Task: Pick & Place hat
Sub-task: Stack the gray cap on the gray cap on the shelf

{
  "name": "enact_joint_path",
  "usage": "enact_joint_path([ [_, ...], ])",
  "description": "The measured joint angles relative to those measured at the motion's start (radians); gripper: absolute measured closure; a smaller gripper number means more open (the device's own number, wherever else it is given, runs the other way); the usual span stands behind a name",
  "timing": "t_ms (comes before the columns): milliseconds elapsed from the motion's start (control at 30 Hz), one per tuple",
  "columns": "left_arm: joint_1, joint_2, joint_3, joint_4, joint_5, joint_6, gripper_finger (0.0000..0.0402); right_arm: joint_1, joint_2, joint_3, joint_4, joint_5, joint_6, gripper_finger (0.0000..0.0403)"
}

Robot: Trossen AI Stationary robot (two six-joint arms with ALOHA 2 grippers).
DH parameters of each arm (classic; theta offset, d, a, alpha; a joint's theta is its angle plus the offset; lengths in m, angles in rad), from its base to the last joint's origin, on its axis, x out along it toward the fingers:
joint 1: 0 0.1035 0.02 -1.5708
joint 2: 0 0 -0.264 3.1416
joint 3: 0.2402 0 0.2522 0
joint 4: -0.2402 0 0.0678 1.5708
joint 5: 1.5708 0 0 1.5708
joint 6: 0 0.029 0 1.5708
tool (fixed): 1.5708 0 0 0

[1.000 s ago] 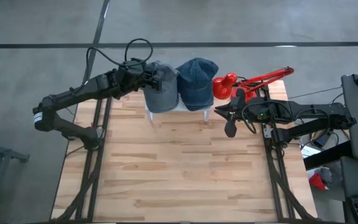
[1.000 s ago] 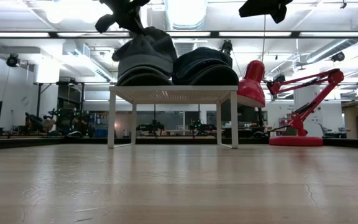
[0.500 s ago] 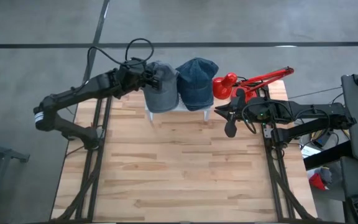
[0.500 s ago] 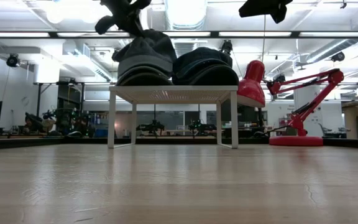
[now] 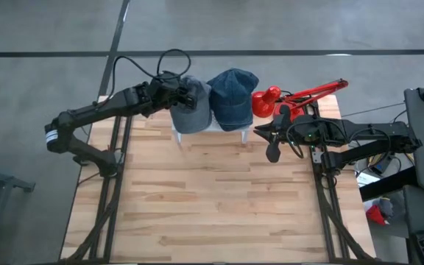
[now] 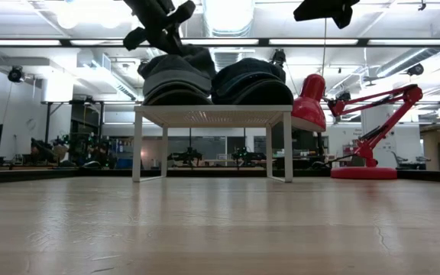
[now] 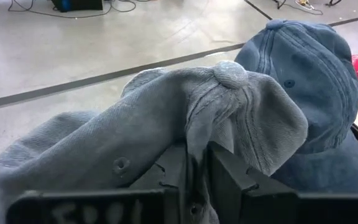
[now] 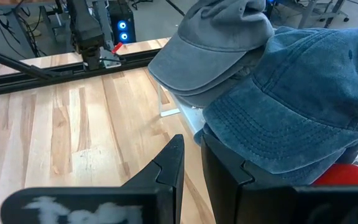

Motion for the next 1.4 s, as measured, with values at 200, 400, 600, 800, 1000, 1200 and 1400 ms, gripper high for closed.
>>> enact_joint_path([
  [200,0.0,-0.02,0.0,0.001,-0.023,0.0,0.0305,0.0,0.0,0.0,0.0,0.0,0.0,0.0351],
  [400,0.002,-0.034,0.0,0.016,-0.03,0.005,0.0269,0.0,0.0,0.0,0.0,0.0,0.0,0.0351],
  [600,0.003,-0.034,0.0,0.038,-0.03,0.027,0.0251,0.0,0.0,0.0,0.0,0.0,0.003,0.0351],
  [800,0.004,-0.035,0.006,0.039,-0.03,0.054,0.025,0.0,0.0,0.0,0.0,0.0,0.003,0.0351],
  [1000,0.004,-0.036,0.032,0.039,-0.03,0.098,0.025,0.0,0.0,0.0,0.0,0.0,0.003,0.0351],
  [1200,0.004,-0.036,0.053,0.04,-0.031,0.14,0.025,0.0,0.0,0.0,0.0,0.0,0.003,0.0351],
  [1400,0.006,-0.036,0.054,0.043,-0.031,0.152,0.025,0.0,0.0,0.0,0.0,0.0,0.003,0.0351],
])
